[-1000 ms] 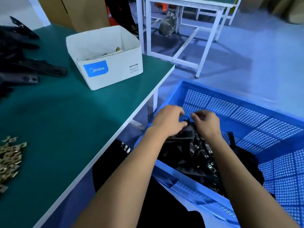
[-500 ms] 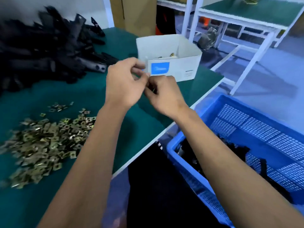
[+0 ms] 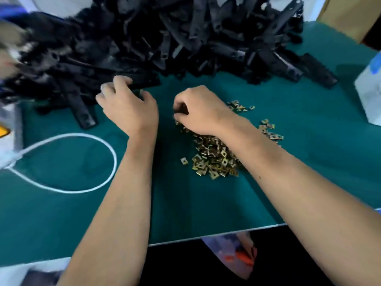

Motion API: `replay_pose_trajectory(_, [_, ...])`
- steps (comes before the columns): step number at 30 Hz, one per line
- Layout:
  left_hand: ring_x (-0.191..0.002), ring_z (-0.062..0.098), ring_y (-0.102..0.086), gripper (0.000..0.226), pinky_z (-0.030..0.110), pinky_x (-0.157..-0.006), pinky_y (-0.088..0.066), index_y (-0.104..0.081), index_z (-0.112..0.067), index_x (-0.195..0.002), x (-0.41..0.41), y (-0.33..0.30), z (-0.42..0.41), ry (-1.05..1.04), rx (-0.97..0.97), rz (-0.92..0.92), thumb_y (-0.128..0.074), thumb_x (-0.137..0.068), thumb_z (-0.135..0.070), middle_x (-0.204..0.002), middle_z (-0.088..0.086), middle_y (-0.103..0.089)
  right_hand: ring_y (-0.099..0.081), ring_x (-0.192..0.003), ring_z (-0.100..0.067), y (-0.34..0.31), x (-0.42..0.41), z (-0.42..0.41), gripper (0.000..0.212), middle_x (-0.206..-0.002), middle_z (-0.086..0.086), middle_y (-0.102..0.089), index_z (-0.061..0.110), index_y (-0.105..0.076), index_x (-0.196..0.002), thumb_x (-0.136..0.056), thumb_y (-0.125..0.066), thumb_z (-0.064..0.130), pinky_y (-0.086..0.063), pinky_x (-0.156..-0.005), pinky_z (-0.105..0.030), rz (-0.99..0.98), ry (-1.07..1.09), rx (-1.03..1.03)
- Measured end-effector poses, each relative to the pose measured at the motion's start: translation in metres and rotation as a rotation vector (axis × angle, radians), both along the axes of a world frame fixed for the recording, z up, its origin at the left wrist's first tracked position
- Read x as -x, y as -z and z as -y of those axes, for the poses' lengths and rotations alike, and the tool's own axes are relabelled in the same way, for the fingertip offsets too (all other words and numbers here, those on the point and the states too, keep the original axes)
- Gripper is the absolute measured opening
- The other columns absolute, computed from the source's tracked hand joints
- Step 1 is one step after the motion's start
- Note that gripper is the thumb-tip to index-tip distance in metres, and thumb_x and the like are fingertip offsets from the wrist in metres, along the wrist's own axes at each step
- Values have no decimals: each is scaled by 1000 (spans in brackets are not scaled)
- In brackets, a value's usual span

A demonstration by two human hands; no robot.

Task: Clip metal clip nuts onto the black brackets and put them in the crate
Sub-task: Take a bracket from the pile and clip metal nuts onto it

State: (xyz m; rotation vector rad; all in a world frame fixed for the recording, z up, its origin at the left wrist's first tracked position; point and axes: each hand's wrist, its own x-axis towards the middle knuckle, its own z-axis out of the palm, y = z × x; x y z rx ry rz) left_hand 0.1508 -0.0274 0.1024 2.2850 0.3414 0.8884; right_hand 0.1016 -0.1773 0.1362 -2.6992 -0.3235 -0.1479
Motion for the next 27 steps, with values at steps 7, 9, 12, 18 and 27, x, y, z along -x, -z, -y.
replay_pose_trajectory(7, [-103,30,-59,60,29,-82,-40,-45,-11,-123,-25,4,-27,6,396,-217,-75,-78,-36,-106,-1,-58,-64,-105,-28,9,-26,-25,26,-119,-7,-65,20,-74,-115,-91,-78,29,-50,-83,-32,-104,30,89])
replay_pose_trajectory(9, [-91,25,-56,65,27,-78,-41,-41,-13,-119,-23,-1,-26,4,545,-215,-78,-71,-37,-89,-11,-50,-66,-92,-26,8,-27,-22,14,-109,-7,-70,18,-77,-104,-91,-78,24,-45,-73,-29,-141,23,79])
replay_pose_trajectory(12, [-94,25,-62,67,35,-81,-56,-43,-14,-121,-21,-8,-23,95,816,-281,-77,-69,-38,-100,-1,-58,-66,-83,-22,8,-27,-16,5,-94,-2,-69,22,-74,-92,-90,-77,17,-43,-68,-27,-145,-7,50])
replay_pose_trajectory(18, [-52,19,-57,20,20,-42,-41,-56,-6,-101,-5,-24,-4,479,1835,-235,-55,-93,-25,-87,9,-57,-66,-81,-15,20,-27,-3,6,-87,5,-68,23,-72,-91,-91,-76,18,-53,-73,-27,-45,31,-163])
replay_pose_trajectory(27, [-58,18,-62,15,25,-56,-54,-59,-10,-81,11,-28,25,624,1632,-340,-47,-90,-7,-70,5,-67,-66,-65,-21,13,-24,12,45,-90,-10,-70,16,-70,-99,-105,-46,54,-52,-52,-39,-61,184,-751])
